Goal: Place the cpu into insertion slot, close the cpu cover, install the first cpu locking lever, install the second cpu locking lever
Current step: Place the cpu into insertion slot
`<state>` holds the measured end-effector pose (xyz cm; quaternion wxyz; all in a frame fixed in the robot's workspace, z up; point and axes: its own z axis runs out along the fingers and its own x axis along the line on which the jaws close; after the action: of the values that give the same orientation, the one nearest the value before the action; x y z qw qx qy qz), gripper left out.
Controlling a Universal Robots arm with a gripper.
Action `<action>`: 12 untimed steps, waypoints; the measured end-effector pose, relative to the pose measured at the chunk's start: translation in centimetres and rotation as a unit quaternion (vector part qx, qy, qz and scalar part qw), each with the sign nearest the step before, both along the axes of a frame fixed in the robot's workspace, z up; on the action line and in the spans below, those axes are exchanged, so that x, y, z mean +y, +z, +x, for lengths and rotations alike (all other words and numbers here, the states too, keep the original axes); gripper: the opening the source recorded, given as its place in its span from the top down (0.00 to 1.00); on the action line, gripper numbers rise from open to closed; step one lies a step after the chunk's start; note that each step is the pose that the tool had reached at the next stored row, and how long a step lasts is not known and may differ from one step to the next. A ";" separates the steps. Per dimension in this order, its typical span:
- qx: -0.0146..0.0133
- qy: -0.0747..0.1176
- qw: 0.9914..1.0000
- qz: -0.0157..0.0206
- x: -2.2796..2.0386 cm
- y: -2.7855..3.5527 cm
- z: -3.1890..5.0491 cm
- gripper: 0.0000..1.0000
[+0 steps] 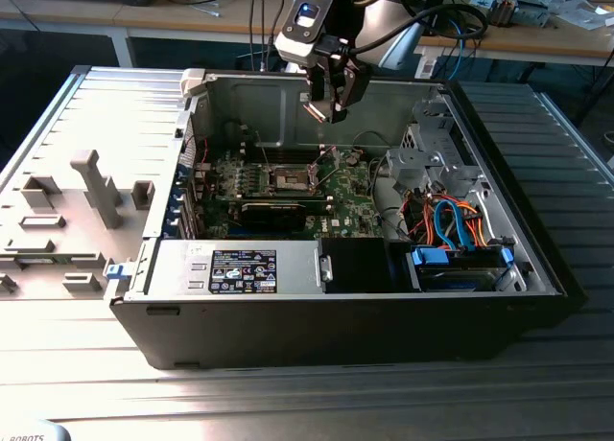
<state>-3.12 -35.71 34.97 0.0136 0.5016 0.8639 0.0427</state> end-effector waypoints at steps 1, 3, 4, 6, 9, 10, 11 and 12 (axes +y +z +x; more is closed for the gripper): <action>0.000 0.000 1.000 0.000 0.00 0.00 0.00 0.45; 0.000 -0.001 1.000 0.000 0.00 0.00 0.00 0.45; 0.000 -0.002 1.000 0.000 0.00 0.00 0.00 0.45; 0.000 -0.003 1.000 0.000 0.00 0.00 0.00 0.45; 0.000 -0.006 1.000 0.000 0.00 0.00 0.00 0.45; 0.000 -0.006 1.000 0.000 0.00 0.00 0.00 0.45; 0.000 -0.007 1.000 0.000 0.00 0.00 0.00 0.45; 0.000 -0.007 1.000 0.000 0.00 0.00 0.00 0.45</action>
<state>-3.12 -35.71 34.96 0.0140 0.5079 0.8603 0.0426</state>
